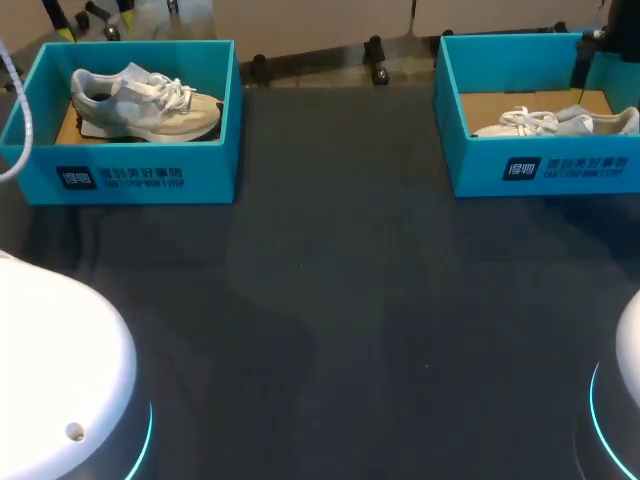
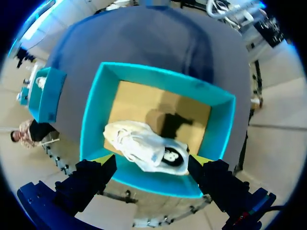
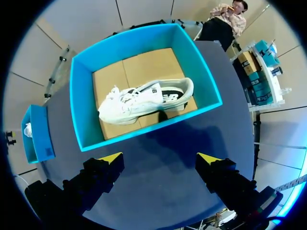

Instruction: Take the shoe out of the shoebox, open the shoe tongue, remove and reinsert the insole, then place the shoe into the shoebox

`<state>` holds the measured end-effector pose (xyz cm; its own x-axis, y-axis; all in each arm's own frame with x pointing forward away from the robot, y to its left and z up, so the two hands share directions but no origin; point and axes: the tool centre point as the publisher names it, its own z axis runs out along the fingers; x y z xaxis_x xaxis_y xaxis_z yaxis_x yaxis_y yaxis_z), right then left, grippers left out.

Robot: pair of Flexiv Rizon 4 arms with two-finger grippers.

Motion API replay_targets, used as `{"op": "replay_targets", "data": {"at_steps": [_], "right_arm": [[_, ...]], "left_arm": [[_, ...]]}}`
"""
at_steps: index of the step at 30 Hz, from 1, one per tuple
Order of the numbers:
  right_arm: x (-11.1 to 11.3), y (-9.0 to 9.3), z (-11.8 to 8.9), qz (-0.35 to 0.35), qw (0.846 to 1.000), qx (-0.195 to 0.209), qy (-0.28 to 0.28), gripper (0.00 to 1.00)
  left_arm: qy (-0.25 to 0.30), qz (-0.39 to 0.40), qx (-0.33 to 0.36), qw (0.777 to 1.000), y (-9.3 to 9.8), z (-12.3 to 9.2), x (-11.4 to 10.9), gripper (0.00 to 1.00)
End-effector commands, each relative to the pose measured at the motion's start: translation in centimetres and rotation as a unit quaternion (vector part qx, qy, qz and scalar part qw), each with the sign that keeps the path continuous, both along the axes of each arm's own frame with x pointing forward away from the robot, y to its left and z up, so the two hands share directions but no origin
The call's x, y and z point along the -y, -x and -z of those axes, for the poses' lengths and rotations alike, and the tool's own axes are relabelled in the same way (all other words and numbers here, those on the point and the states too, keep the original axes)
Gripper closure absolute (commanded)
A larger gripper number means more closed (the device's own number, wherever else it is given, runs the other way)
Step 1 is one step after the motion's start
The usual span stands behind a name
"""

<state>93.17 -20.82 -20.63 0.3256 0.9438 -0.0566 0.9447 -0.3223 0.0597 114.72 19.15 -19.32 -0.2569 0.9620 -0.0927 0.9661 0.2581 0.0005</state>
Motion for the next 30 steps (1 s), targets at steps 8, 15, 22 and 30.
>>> {"op": "replay_targets", "data": {"at_steps": [8, 15, 22, 30], "right_arm": [[0.0, 0.1, 0.0, 0.0, 1.0, 0.001, 0.0, 0.0], [0.0, 0.1, 0.0, 0.0, 1.0, 0.001, 0.0, 0.0], [0.0, 0.1, 0.0, 0.0, 1.0, 0.001, 0.0, 0.0], [0.0, 0.1, 0.0, 0.0, 1.0, 0.001, 0.0, 0.0]], "left_arm": [[-0.04, 0.063, 0.039, 0.996, -2.5, 3.4, -4.9, 0.0], [-0.069, 0.085, -0.006, 0.994, -4.1, 4.1, -6.8, 0.0], [-0.069, 0.085, -0.006, 0.994, -4.1, 4.1, -6.8, 0.0], [-0.077, 0.097, 0.004, 0.992, -4.0, 4.9, -6.9, 0.0]]}}
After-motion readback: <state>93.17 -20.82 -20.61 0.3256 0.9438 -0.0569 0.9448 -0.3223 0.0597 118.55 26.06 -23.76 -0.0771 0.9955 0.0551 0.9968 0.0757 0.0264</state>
